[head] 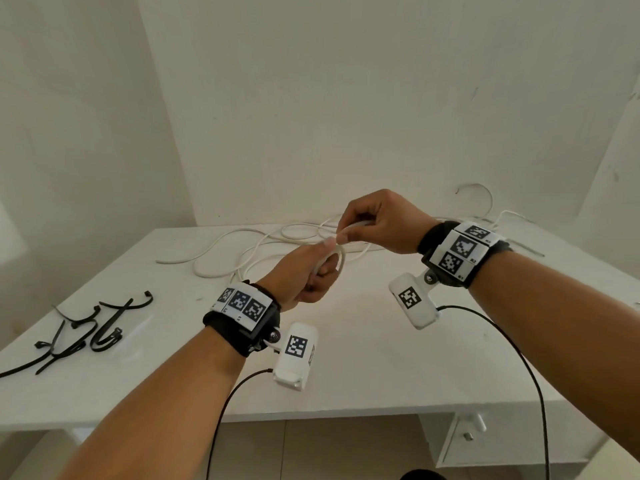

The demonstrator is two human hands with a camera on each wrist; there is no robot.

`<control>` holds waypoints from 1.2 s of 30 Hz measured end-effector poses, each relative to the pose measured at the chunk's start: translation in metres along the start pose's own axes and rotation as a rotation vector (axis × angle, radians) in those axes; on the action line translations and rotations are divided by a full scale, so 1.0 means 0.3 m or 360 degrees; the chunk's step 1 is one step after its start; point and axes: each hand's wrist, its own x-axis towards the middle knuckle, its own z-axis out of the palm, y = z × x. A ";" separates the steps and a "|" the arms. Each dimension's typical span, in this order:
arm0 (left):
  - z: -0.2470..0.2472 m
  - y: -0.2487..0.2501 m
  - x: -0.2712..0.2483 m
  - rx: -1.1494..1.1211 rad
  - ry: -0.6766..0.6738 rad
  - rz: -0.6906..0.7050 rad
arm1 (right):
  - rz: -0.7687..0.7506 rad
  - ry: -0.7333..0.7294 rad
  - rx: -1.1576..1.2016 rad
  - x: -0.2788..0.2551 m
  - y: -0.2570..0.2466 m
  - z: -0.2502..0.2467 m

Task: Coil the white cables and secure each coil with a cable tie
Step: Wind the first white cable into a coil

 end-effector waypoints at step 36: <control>-0.102 -0.057 0.078 0.1192 0.0770 0.0296 | -0.0037 -0.0519 -0.0432 -0.063 -0.005 0.241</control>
